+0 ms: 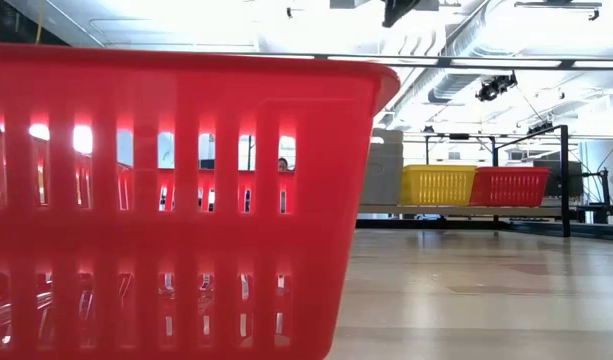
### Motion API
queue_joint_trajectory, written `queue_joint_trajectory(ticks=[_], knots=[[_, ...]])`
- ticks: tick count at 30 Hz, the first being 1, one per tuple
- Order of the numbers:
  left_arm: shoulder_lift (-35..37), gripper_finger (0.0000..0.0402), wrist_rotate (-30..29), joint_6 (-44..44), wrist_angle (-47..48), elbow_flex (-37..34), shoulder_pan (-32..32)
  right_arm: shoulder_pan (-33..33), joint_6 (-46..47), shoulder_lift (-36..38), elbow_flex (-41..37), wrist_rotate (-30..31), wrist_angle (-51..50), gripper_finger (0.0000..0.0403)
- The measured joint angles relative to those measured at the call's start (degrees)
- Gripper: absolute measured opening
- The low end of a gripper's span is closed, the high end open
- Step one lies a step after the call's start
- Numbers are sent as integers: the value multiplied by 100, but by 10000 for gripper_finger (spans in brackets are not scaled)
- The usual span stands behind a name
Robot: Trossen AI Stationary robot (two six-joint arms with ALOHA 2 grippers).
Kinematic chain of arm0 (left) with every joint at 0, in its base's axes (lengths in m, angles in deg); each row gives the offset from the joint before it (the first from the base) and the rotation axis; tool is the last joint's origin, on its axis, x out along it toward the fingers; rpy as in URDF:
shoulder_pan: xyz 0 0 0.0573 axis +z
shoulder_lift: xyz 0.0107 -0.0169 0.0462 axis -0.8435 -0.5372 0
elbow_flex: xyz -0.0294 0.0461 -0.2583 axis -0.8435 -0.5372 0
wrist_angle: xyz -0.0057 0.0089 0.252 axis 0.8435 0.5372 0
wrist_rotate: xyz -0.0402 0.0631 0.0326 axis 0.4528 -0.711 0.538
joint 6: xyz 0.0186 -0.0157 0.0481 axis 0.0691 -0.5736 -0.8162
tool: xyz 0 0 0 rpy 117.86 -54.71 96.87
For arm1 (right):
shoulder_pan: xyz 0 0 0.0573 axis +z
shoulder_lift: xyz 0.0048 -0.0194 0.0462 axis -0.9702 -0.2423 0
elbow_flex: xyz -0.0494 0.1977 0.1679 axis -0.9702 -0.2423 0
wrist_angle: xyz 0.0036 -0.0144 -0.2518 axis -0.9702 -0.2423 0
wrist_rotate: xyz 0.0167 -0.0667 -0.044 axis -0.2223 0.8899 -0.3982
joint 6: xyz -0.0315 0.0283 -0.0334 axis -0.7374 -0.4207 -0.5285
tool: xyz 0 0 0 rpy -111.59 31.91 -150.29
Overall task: Stack baskets on shelf by color
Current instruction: Stack the yellow bin on top of the yellow bins on the shelf
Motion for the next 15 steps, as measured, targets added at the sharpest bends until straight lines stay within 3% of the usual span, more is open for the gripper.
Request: queue_joint_trajectory(ticks=[6, 15], knots=[[525, 1, -715, -60, 289, 69, 354, 375, -199, 0, 0, 4, 247, 108], [1012, 1, -1537, -658, 2193, 1071, 1135, 697, -1139, -2, -2, 7, 1378, 108]])
